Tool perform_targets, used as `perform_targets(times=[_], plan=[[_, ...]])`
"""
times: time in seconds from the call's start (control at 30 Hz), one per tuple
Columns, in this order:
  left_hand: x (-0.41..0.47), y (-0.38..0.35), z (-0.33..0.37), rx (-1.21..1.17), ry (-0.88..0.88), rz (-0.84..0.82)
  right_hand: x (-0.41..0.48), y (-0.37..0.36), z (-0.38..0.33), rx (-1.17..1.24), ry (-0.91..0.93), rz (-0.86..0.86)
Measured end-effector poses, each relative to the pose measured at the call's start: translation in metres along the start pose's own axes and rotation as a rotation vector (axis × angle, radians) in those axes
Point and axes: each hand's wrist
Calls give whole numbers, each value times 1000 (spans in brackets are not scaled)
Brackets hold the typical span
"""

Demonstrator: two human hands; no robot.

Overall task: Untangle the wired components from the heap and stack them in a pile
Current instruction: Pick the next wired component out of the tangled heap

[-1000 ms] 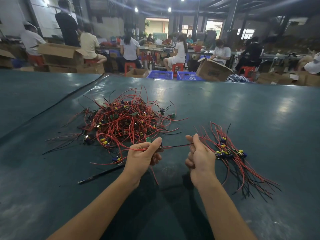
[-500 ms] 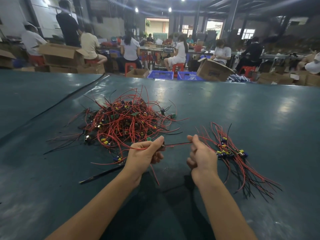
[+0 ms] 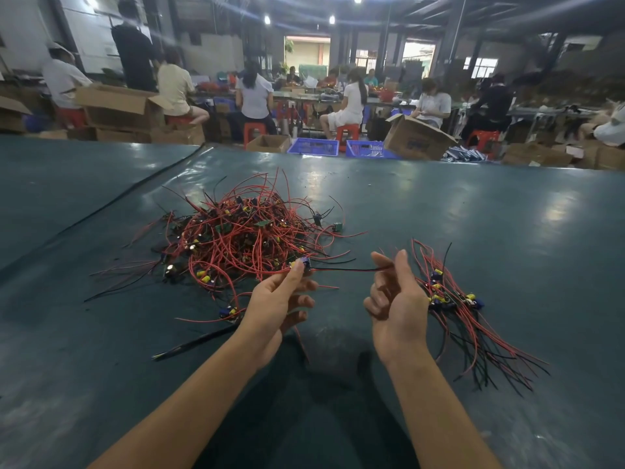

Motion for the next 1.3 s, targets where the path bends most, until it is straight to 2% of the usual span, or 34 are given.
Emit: perform_targets(times=[0.13,0.3,0.4,0.47,0.6,0.8,0.93,1.03,1.17,1.3], plan=[[-1,1,3,7,49,-93,-2,0,1,9,-68,-61],[-9,-2,2,98,135,-330,-4,-5,13,-453,-177,-83],[-14,-3,2,181,183,-422,-12,-11,20,-539,-220,-208],[-14,-1,2,206,198,-450,-15,-13,20,-555,-227,-231],[-10,1,1,176,213,-438,-13,-14,17,-533,-234,-192],[-5,4,-1,-8,217,-346,-13,-17,15,-335,-206,0],[-7,1,-11,236,81,-338,-13,-15,15,-263,-195,27],[-10,-2,-16,268,-4,-298,-15,-15,16,-330,-154,14],[-9,-4,-17,320,-68,-111,-19,-18,19,-457,-93,-2],[-8,-5,-12,298,-144,-92,-21,-21,22,-543,-43,25]])
Point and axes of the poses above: each hand's wrist, its own x-axis towards the middle knuckle, its own y-axis out of the back of the hand, z = x × y, and after that the axes turned 2 degrees about -y, right-handed
